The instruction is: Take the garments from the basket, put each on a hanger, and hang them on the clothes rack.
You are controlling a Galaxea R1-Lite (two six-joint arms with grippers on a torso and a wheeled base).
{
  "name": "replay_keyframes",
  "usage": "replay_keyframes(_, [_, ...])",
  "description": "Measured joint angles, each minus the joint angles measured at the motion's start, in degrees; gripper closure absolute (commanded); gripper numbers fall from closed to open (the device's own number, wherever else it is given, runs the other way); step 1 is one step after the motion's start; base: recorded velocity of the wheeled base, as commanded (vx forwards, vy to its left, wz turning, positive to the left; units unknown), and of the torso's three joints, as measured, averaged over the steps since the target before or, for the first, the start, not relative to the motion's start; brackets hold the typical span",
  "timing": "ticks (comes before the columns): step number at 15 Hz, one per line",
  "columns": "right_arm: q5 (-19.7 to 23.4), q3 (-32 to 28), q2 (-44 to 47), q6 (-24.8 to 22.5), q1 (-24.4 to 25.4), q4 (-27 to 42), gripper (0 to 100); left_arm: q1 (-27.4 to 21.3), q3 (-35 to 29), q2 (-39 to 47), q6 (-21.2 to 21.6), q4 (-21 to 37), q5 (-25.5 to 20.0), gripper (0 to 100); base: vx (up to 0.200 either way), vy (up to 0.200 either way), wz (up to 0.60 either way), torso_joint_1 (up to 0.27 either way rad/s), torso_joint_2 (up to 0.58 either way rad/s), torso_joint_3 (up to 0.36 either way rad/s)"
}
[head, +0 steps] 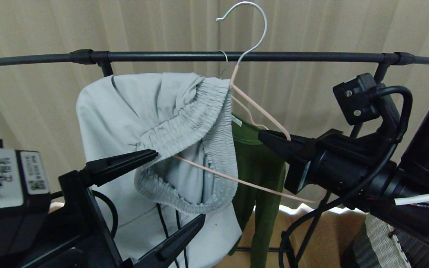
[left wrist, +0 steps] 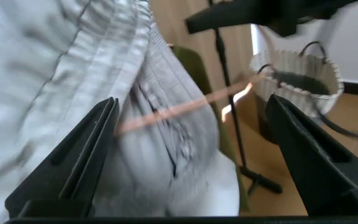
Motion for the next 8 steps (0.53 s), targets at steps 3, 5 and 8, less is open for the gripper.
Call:
replay_keyframes(3, [0.3, 0.4, -0.1, -2.0, -2.6, 1.6, 100, 0.8, 0.5, -3.3, 3.0, 0.3, 0.2, 0, 0.0, 0.0, 0.0, 0.0, 0.0, 0.0])
replay_keyframes(5, [0.3, 2.3, -0.6, -2.2, -3.1, 1.5, 100, 4.0, -0.4, -4.5, 7.4, 0.4, 0.2, 0, 0.0, 0.0, 0.0, 0.0, 0.0, 0.0])
replay_keyframes(8, [0.3, 5.8, -2.0, -4.6, -3.2, 1.4, 100, 10.5, -1.6, -5.2, 16.8, 0.5, 0.1, 0, 0.0, 0.0, 0.0, 0.0, 0.0, 0.0])
